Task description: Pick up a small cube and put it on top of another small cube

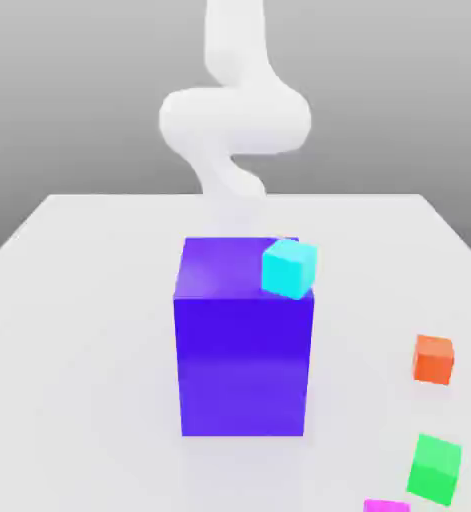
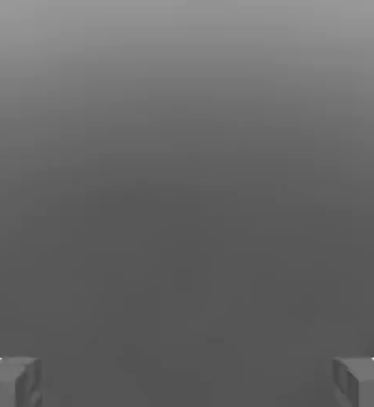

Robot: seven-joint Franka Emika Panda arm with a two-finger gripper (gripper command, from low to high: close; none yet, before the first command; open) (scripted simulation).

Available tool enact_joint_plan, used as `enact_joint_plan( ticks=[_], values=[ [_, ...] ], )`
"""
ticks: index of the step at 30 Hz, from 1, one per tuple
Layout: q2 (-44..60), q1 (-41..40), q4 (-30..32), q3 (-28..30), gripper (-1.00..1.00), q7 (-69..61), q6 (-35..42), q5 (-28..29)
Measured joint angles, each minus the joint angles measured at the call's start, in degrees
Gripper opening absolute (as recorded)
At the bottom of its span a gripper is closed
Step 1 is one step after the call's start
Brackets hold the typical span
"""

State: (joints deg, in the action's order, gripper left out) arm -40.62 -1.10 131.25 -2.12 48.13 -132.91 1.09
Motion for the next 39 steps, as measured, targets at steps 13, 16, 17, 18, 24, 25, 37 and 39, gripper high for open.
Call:
enact_joint_plan(
  ticks=[13, 16, 17, 18, 24, 25, 37, 39],
  values=[
    [27.4, -3.1, -2.8, -9.2, 0.00, 13.6, -5.8, 8.0],
    [33.6, -2.9, -3.4, -10.4, 0.00, 16.9, -7.2, 10.0],
    [35.7, -2.6, -3.6, -10.6, 0.00, 17.9, -7.6, 10.6],
    [37.8, -2.3, -3.8, -10.8, 0.00, 18.9, -8.1, 11.2],
    [49.9, -0.4, -5.0, -11.5, 0.00, 23.9, -11.0, 13.1],
    [51.9, -0.1, -5.2, -11.6, 0.00, 24.5, -11.5, 13.1],
    [73.4, 4.6, -8.3, -9.9, -1.00, 29.7, -21.5, 14.0],
    [73.4, 4.6, -8.3, -9.9, -1.00, 29.7, -21.5, 14.0]
  ],
)
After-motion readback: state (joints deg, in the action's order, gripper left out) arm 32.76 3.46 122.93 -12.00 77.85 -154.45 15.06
